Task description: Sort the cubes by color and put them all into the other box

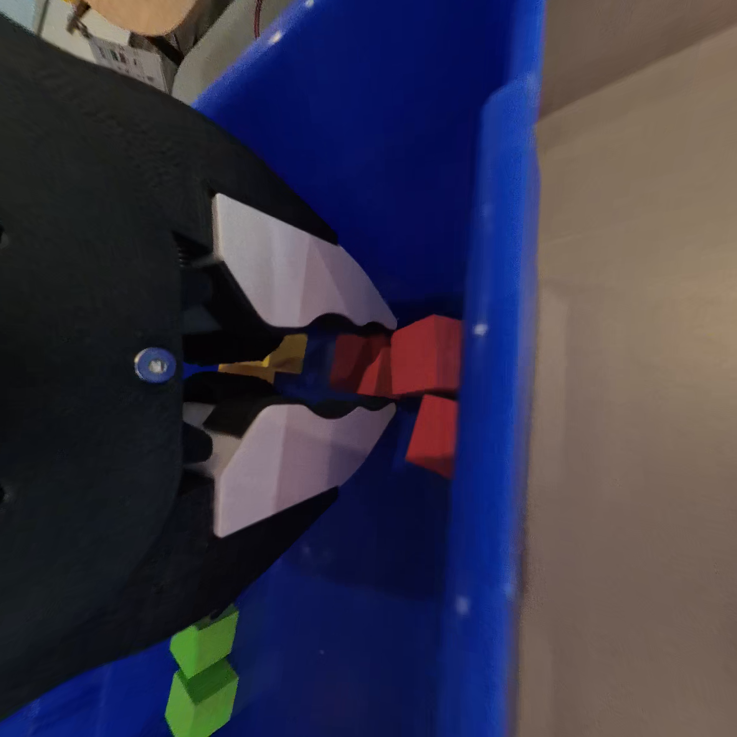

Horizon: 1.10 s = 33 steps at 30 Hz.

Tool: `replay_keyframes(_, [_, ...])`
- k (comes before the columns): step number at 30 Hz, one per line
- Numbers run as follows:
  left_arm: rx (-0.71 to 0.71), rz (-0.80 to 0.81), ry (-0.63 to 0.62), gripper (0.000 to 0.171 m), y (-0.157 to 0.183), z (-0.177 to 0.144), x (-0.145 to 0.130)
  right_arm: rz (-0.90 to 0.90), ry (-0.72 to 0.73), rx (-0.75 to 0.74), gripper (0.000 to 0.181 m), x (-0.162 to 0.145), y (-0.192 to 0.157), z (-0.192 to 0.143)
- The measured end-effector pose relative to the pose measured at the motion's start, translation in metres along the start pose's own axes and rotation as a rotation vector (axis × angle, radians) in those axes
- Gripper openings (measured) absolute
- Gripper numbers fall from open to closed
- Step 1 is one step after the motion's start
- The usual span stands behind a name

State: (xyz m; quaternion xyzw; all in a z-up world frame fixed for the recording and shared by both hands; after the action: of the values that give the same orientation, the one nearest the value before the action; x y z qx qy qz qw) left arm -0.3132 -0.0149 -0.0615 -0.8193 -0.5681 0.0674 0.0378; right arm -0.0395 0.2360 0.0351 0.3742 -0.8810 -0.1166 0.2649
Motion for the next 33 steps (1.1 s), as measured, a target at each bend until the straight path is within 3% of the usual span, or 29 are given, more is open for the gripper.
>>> replay_keyframes(3, [-0.021, -0.023, 0.005, 0.03, 0.002, -0.003, -0.009, -0.013, 0.013, -0.013, 0.043, 0.005, -0.003, -0.005])
replay_keyframes(7, [-0.055, -0.104, 0.205, 0.029, 0.009, -0.032, -0.02, -0.037, 0.056, -0.017, 0.042, 0.014, -0.007, -0.009])
replay_keyframes(10, [-0.239, -0.193, 0.582, 0.029, 0.021, -0.071, -0.024, -0.062, 0.177, 0.002, 0.043, 0.03, -0.015, -0.009])
replay_keyframes(13, [-0.507, -0.196, 1.008, 0.029, 0.044, -0.113, -0.021, -0.103, 0.399, 0.013, 0.049, 0.055, -0.031, -0.013])
replay_keyframes(16, [-0.669, -0.146, 1.21, 0.029, 0.068, -0.141, -0.012, -0.154, 0.636, 0.004, 0.056, 0.084, -0.051, -0.023])
replay_keyframes(19, [-0.804, -0.137, 1.278, 0.029, 0.089, -0.156, 0.004, -0.214, 0.798, -0.05, 0.057, 0.109, -0.068, -0.037])
replay_keyframes(22, [-0.899, -0.167, 1.269, 0.029, 0.102, -0.164, 0.019, -0.274, 0.856, -0.102, 0.054, 0.126, -0.081, -0.048])
replay_keyframes(25, [-0.982, -0.202, 1.285, 0.029, 0.11, -0.168, 0.029, -0.298, 0.875, -0.104, 0.047, 0.134, -0.088, -0.056])
replay_keyframes(27, [-1.022, -0.19, 1.306, 0.029, 0.116, -0.172, 0.033, -0.3, 0.865, -0.122, 0.03, 0.136, -0.088, -0.058])
replay_keyframes(33, [-1.014, -0.206, 1.353, 0.037, 0.118, -0.172, 0.038, -0.306, 0.852, -0.147, 0.028, 0.13, -0.086, -0.065])
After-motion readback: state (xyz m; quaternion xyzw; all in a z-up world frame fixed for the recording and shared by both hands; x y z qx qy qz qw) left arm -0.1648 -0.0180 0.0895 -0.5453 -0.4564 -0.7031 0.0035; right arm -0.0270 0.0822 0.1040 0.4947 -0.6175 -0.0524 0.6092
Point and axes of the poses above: each gripper's, where its closed fingertips meet, z out along the fingers, x out of its top, y = z × x across the jaws, the point moved 10 cm from there along -z, back along the fingers, and after that the axes turned 7 degrees about z, right-handed, at the moved point
